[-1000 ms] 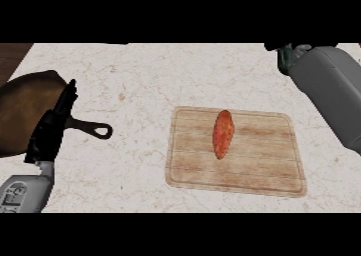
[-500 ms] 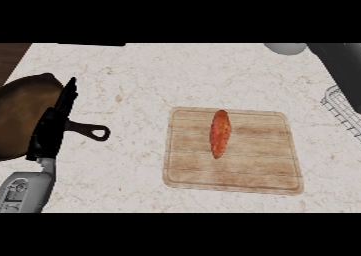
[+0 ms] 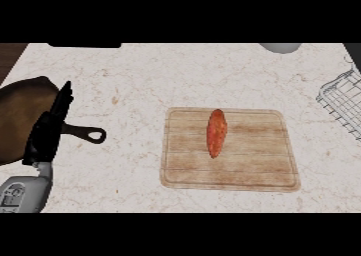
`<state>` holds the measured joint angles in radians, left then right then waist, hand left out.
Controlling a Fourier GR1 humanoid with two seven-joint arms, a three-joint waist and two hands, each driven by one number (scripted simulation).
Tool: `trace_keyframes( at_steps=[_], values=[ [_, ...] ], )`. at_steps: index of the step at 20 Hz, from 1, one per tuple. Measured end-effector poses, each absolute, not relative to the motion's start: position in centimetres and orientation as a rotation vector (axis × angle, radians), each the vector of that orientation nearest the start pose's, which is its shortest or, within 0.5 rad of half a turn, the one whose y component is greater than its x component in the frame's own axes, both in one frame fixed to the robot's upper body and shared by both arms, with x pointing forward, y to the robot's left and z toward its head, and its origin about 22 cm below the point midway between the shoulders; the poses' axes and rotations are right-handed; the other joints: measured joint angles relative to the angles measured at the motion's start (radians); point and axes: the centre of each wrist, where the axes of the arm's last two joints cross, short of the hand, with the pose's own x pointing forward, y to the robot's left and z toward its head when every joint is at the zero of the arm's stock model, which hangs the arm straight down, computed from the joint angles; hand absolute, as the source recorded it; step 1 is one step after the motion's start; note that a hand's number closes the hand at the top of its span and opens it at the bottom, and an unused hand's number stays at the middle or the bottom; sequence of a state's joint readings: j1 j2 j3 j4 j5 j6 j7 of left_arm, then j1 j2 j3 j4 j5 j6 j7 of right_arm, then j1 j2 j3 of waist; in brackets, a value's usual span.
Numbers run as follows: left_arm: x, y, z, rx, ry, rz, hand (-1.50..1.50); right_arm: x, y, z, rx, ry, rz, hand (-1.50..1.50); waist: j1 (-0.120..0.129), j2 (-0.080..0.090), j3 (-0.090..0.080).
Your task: Pick the eggplant from the cutting board and place it in the tiered basket
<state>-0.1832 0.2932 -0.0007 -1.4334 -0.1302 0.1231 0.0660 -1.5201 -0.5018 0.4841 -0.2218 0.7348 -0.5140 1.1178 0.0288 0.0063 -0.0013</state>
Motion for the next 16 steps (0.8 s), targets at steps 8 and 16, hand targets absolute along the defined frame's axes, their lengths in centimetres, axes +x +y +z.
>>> trace_keyframes(
  at_steps=[8, 16],
  values=[
    [28.5, 28.7, 3.1, 0.418, -1.549, -0.245, 0.0, 48.0, -26.9, 27.6, -1.799, -0.755, -0.001, 1.5, -0.005, 0.002, 0.0],
    [28.2, 29.2, 3.5, 0.431, -1.543, -0.24, 0.0, 46.9, -32.5, 26.2, -1.915, -0.504, 0.087, 1.5, -0.015, -0.004, 0.001]
  ],
)
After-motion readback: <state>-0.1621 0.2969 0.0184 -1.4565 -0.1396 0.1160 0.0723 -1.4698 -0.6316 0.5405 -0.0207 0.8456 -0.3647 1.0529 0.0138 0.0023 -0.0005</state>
